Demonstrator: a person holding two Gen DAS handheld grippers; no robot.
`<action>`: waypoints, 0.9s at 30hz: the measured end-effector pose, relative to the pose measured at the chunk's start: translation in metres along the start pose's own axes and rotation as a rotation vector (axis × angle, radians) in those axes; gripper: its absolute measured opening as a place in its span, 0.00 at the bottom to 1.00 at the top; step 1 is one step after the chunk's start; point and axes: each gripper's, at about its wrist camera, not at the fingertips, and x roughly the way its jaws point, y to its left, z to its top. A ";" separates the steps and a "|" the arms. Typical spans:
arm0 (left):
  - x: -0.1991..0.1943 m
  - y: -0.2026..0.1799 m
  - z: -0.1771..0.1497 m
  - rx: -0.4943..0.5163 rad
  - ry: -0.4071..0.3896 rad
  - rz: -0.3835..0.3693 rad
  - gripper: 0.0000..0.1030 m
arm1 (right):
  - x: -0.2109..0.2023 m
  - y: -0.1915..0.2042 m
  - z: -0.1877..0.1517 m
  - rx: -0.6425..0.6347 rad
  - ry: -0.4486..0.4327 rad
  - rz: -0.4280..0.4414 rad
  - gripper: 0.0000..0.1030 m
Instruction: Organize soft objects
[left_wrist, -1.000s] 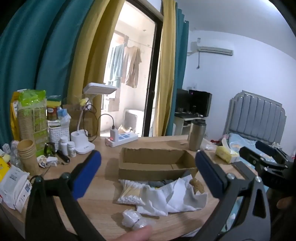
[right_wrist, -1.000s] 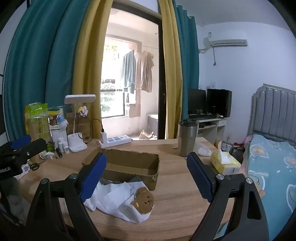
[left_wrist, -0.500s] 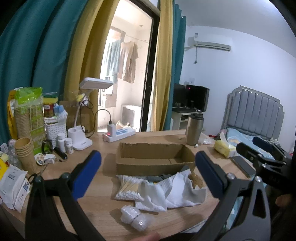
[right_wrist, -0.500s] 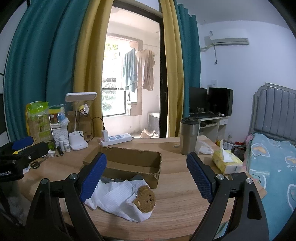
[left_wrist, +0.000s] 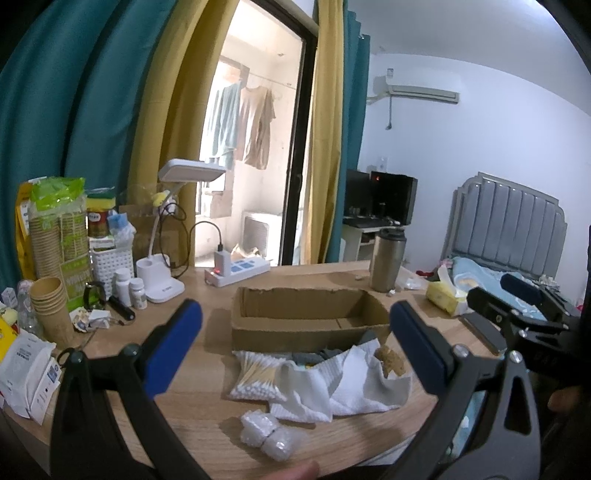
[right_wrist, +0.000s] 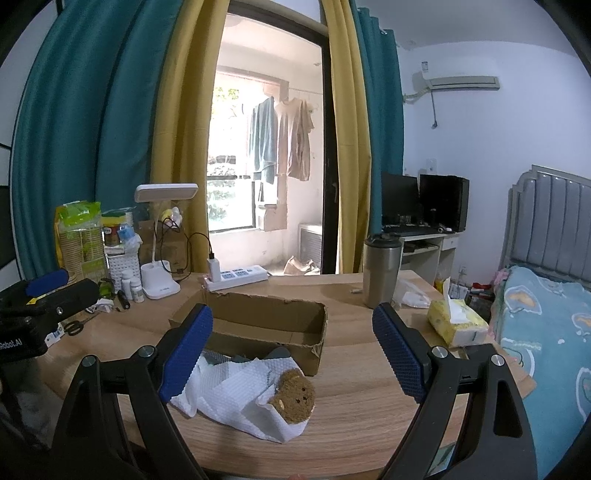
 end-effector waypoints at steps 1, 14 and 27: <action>0.000 0.001 0.000 -0.001 0.001 0.000 0.99 | 0.000 0.000 0.000 0.000 0.001 0.000 0.88; 0.000 -0.002 0.000 0.003 0.005 -0.005 0.99 | 0.000 -0.002 0.000 0.004 0.010 0.002 0.88; 0.001 -0.002 -0.001 0.002 0.010 -0.003 0.99 | 0.001 -0.002 -0.001 0.004 0.017 0.002 0.88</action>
